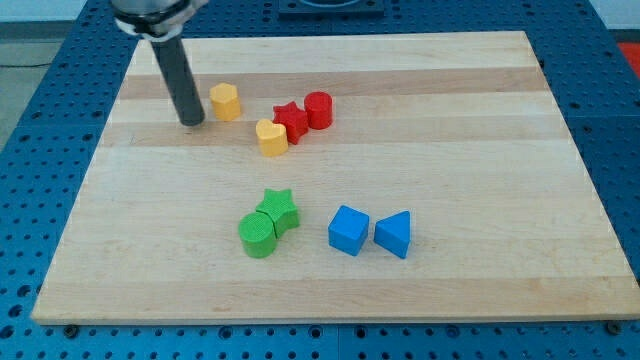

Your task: Push the yellow hexagon into red star

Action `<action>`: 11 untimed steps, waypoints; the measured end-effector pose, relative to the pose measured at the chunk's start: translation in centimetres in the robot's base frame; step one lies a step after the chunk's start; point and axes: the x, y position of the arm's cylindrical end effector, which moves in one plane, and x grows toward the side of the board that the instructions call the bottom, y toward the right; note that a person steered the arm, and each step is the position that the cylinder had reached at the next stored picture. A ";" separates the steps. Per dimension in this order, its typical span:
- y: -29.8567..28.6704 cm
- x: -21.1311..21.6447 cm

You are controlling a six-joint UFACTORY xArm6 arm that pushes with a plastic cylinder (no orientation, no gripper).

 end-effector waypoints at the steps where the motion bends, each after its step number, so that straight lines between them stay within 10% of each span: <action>1: 0.1 -1.3; 11: 10.5 -2.5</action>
